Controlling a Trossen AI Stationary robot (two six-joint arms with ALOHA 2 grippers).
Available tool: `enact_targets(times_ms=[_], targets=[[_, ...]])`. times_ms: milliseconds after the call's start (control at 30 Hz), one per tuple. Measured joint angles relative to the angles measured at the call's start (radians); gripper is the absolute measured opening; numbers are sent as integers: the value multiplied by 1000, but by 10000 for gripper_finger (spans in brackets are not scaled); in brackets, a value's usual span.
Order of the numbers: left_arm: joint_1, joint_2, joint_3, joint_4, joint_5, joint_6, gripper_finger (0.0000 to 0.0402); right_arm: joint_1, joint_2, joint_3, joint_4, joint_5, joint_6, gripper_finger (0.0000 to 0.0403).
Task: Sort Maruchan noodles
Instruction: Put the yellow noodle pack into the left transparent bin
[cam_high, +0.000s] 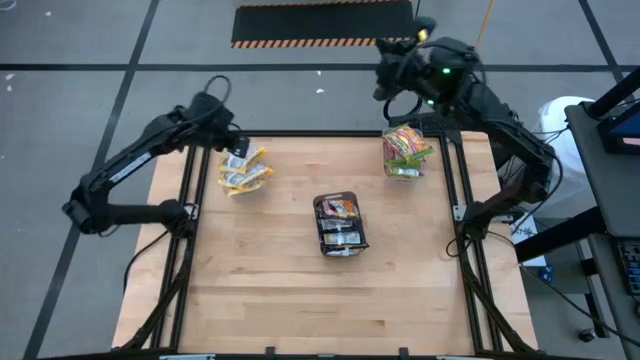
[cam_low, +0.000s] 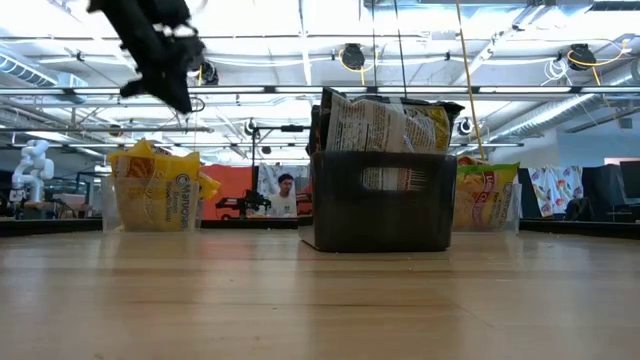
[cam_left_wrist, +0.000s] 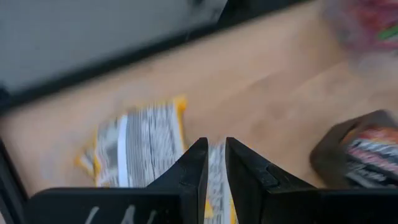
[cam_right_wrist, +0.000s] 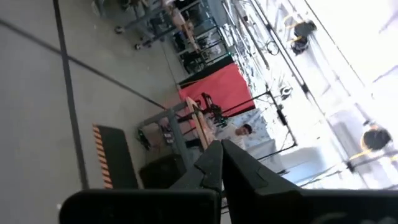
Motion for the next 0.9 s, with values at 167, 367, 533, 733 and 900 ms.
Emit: enact_targets(times_ms=[167,367,533,733,900], targets=[[0,-159,0,68,0,85,60,1,-77,0,-90,-1,108,0],[0,-328,0,78,0,170,60,1,-162,0,-225,-5,253,0],[0,-423,0,77,0,192,60,1,-217,0,-314,-8,354,0],[0,-510,0,53,0,211,60,1,-272,0,-440,-9,528,0],[0,-536,0,1,3,175,60,1,-300,0,-626,-46,676,0]])
